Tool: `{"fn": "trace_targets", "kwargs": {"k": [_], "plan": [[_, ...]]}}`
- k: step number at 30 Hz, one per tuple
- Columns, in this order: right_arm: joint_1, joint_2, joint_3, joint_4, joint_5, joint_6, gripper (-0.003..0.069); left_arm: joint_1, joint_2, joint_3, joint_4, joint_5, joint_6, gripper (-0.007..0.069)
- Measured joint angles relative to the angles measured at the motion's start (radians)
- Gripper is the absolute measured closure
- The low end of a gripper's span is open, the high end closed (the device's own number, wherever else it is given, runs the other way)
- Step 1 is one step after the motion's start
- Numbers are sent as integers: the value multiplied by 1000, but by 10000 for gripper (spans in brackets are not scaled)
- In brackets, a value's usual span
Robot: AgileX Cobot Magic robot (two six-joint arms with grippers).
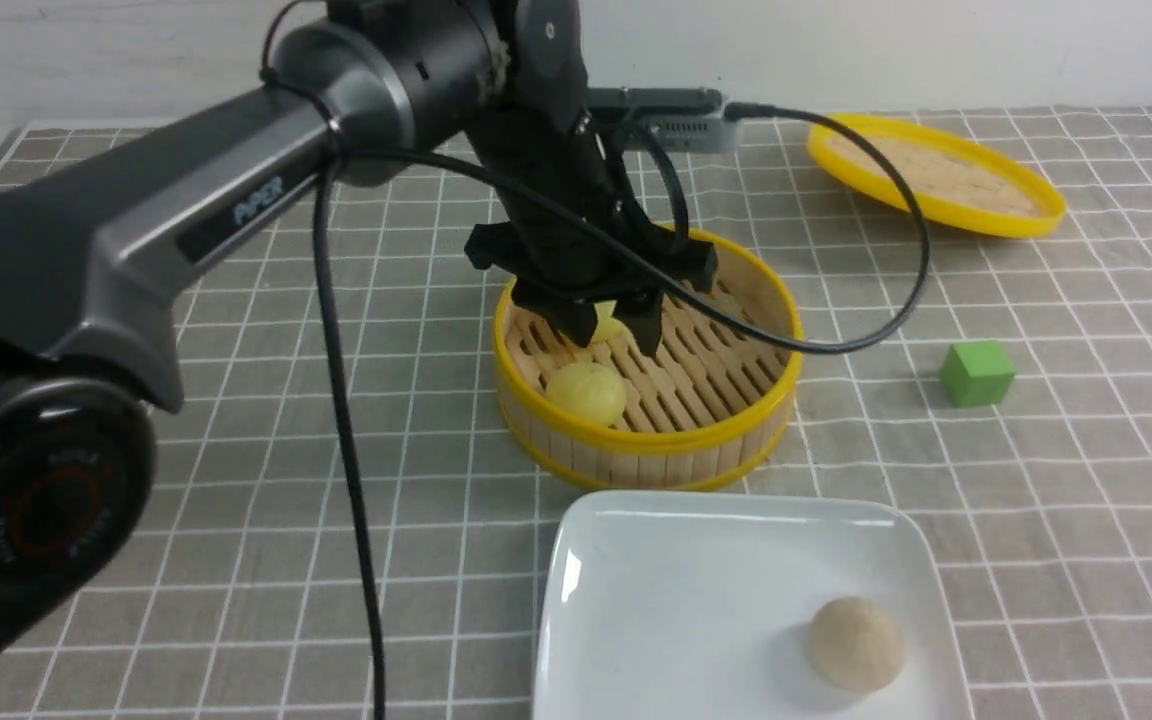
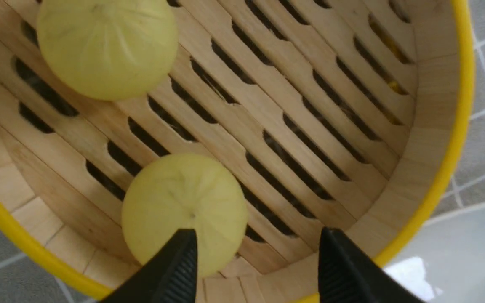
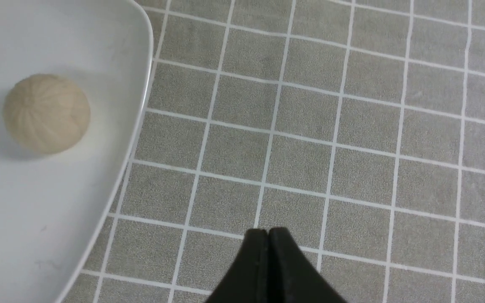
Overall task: Put the steamed buns into the plate on the grey tablecloth.
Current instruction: 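Reach into the bamboo steamer and grasp a bun with the left gripper, then carry the bun from the bamboo steamer to the plate with the left gripper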
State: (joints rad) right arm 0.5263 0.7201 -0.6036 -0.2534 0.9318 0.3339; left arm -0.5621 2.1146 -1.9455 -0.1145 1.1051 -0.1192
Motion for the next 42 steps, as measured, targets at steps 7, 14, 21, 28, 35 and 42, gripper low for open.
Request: {"fn": "trace_targets", "kwargs": {"k": [7,14,21,28,35,42], "plan": [[0,0,0,1,-3,0,659,0,53,-1,60,-1,-7,214],[0,0,0,1,-3,0,655,0,81,-8,63,4,-69,312],[0,0,0,4,-3,0,651,0,79,-10,65,11,-80,575],[0,0,0,4,-4,1,646,0,-133,-8,60,68,-66,606],[0,0,0,4,-10,1,640,0,-428,89,-12,133,-63,604],[0,0,0,4,-11,1,636,-75,-426,455,-104,56,-63,588]]}}
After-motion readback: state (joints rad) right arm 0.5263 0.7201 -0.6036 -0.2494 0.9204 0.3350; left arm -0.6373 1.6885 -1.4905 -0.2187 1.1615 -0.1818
